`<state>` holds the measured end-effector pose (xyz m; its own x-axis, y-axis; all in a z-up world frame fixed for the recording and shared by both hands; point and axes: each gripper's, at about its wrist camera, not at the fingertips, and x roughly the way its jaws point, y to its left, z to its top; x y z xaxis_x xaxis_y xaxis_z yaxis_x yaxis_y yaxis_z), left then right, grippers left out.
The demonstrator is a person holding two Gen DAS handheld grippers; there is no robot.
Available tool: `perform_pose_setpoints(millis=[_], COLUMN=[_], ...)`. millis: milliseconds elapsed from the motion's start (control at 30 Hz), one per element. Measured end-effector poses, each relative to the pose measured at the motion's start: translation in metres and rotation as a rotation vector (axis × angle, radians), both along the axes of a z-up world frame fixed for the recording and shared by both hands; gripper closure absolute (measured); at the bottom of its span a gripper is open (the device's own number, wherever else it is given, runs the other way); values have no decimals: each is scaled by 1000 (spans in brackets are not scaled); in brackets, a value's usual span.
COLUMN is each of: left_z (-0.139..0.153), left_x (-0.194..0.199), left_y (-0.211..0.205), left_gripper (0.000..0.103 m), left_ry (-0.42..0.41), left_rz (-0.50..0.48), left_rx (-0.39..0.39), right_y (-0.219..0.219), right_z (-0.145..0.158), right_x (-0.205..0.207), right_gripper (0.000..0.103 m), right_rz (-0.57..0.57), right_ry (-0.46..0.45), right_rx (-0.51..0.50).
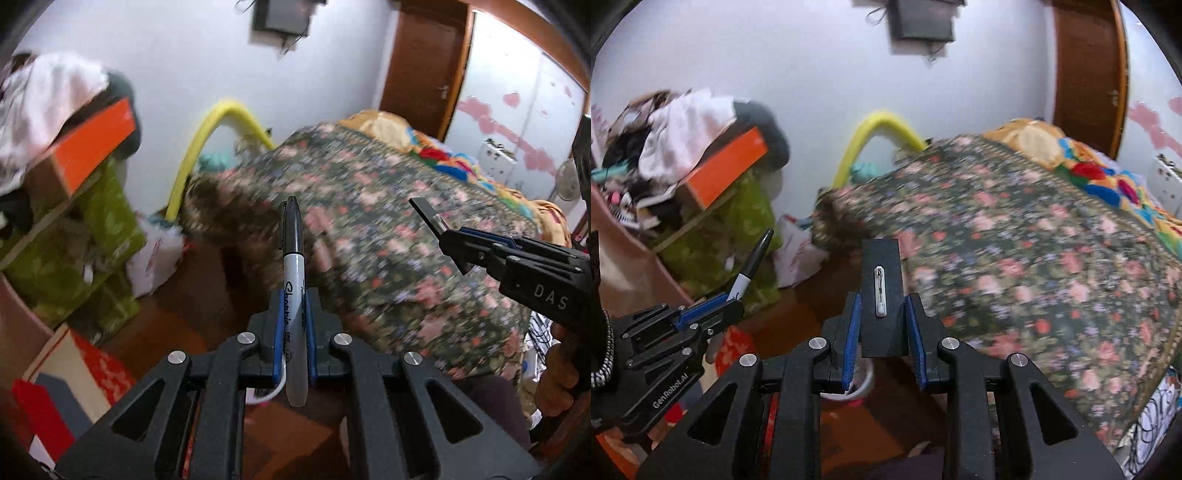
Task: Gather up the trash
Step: 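Carry the Sharpie in the left tool and plate in the right tool over the white bin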
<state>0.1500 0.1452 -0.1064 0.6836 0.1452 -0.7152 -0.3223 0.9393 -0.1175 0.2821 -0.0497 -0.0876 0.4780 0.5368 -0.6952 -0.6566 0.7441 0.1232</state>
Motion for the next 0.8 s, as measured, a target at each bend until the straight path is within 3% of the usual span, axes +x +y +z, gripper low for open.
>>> perform_pose_setpoints(millis=[500, 667, 800], left_z=[-131, -149, -148], left_x=[-4, 12, 28], left_y=[86, 95, 98], left_gripper=[94, 94, 92], left_ry=[244, 276, 293], left_rz=[141, 139, 140], left_rx=[-203, -216, -184], right_y=[121, 145, 156], right_z=[-113, -140, -142], right_x=[-14, -1, 9], right_gripper=[80, 80, 80], right_rz=[183, 194, 207], right_ry=[232, 293, 316], right_rx=[-212, -264, -251])
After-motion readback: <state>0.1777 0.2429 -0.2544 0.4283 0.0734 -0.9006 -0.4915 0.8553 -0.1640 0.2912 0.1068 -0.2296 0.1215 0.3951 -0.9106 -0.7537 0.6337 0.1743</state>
